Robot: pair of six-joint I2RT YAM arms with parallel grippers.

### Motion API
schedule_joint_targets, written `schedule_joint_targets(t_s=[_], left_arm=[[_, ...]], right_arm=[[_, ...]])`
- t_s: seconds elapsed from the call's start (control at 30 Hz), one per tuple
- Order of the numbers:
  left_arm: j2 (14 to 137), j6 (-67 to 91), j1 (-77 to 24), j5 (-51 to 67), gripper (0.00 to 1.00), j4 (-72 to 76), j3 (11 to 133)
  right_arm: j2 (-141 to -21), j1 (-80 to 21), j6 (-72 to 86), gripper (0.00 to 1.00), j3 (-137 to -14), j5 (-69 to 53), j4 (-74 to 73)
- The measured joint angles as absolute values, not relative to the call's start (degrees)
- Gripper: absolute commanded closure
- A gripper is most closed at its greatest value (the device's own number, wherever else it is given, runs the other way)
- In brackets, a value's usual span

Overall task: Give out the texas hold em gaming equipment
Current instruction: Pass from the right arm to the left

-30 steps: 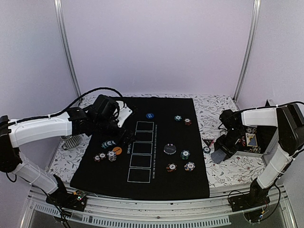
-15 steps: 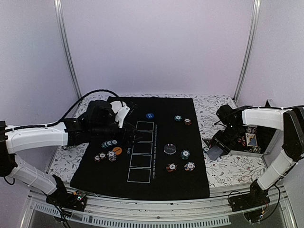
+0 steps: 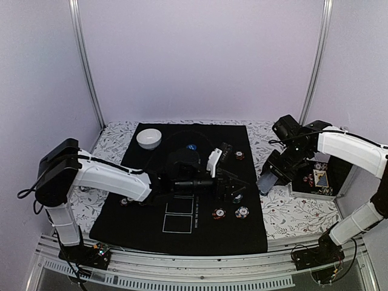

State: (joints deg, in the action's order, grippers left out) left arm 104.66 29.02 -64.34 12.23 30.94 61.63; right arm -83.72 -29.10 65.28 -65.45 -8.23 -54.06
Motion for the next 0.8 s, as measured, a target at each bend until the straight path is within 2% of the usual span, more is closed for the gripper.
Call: schedule_joint_targets(t_s=[0.13, 0.2, 0.8], left_arm=[[111.42, 32.05, -65.49, 12.62, 0.08, 34.92, 66.50], [115.50, 32.97, -66.43, 12.43, 0.08, 35.11, 71.18], [121.12, 37.67, -69.87, 0.91, 0.44, 35.42, 75.35]], right_arm=[[-79.46, -32.34, 66.50, 0.52, -65.71, -8.16, -54.68], [-77.91, -33.85, 67.22, 0.52, -65.71, -8.32, -55.18], [-74.41, -37.41, 69.91, 0.54, -65.43, -8.56, -55.64]])
